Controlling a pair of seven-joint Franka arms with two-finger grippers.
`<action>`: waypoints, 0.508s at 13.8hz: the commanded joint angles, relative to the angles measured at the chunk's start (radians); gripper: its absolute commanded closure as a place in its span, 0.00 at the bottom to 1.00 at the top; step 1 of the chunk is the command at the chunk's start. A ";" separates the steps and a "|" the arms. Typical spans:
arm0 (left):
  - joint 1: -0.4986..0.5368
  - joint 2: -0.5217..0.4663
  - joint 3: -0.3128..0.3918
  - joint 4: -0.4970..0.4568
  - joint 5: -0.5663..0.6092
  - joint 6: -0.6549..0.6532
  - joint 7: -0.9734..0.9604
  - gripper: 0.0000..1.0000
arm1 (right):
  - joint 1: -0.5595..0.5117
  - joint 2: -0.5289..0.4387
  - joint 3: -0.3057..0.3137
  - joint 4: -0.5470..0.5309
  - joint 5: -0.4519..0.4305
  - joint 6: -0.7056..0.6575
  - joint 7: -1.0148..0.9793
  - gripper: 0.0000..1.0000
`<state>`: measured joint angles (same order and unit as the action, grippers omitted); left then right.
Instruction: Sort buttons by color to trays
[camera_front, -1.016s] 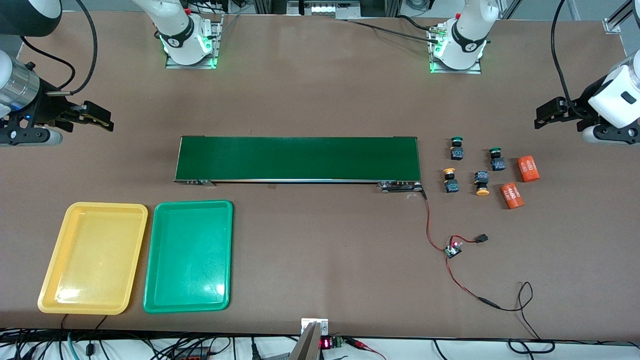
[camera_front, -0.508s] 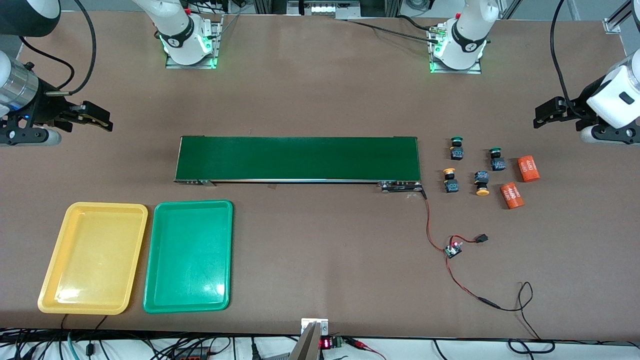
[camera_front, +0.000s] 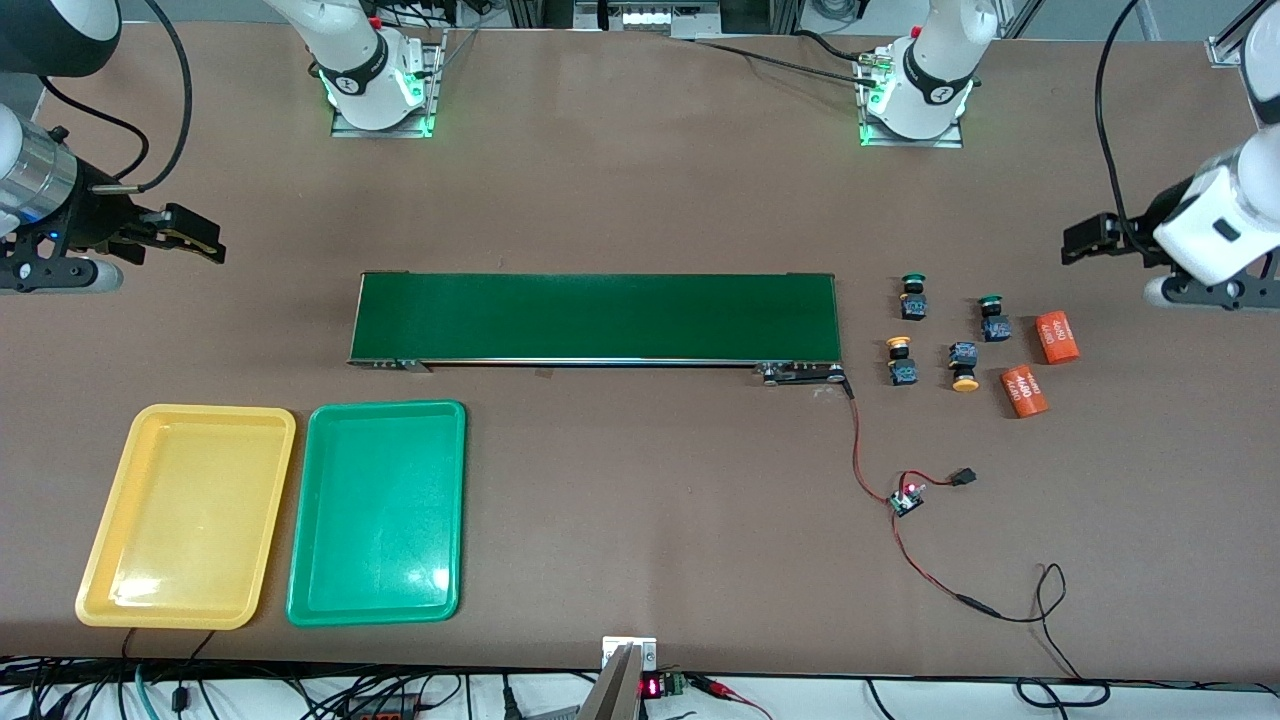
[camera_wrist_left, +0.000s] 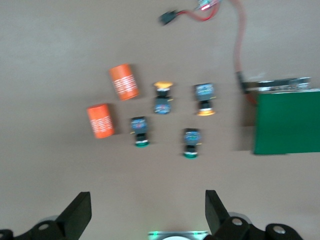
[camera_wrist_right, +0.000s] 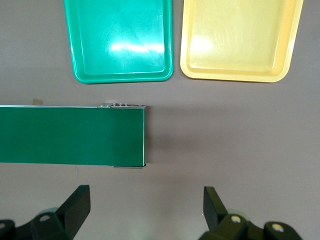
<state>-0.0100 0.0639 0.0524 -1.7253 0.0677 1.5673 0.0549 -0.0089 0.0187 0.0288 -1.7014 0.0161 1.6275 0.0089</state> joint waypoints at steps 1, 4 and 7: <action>0.025 0.104 0.000 0.006 0.081 0.037 -0.015 0.00 | -0.003 0.004 -0.001 0.005 -0.001 -0.009 0.000 0.00; 0.113 0.207 -0.002 0.004 0.083 0.175 -0.015 0.00 | -0.005 0.006 -0.003 0.005 0.001 -0.008 0.008 0.00; 0.131 0.243 -0.002 -0.095 0.075 0.371 -0.042 0.00 | -0.009 0.006 -0.001 0.003 0.001 -0.009 0.002 0.00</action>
<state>0.1160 0.3045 0.0570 -1.7555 0.1337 1.8375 0.0445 -0.0116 0.0258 0.0245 -1.7017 0.0161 1.6275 0.0089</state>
